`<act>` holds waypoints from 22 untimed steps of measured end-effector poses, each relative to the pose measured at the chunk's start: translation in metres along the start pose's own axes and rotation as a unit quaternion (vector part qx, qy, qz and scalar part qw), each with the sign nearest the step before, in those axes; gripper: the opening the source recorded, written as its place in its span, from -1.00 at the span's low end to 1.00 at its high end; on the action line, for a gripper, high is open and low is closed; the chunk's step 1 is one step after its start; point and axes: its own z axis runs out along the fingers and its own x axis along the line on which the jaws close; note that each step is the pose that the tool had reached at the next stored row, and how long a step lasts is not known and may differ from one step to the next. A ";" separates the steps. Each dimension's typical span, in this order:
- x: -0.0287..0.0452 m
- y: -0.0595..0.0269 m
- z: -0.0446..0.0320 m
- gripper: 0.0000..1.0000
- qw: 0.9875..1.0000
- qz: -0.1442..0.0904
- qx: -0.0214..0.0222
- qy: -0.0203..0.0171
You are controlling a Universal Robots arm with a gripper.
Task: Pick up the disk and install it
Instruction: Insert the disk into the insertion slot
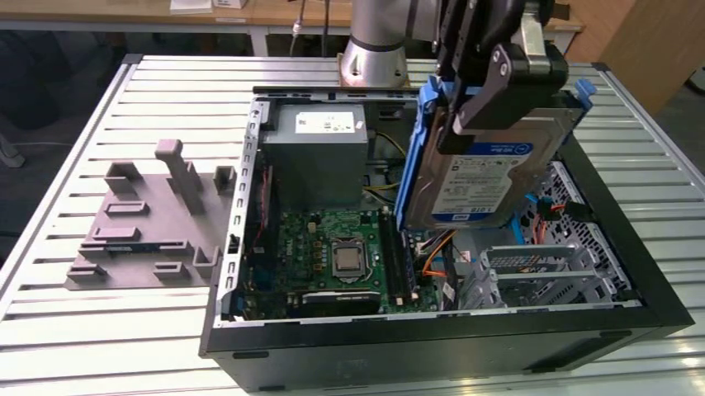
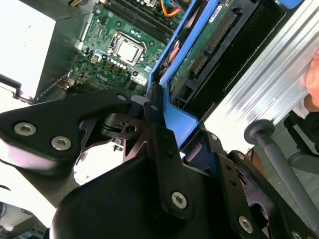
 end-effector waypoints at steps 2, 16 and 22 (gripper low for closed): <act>0.0012 -0.0046 0.0010 -0.27 1.000 0.000 0.000 0.000; 0.0171 -0.0204 0.0106 -0.27 1.000 0.000 0.000 0.000; 0.0220 -0.0302 0.0147 -0.27 1.000 0.000 0.000 0.000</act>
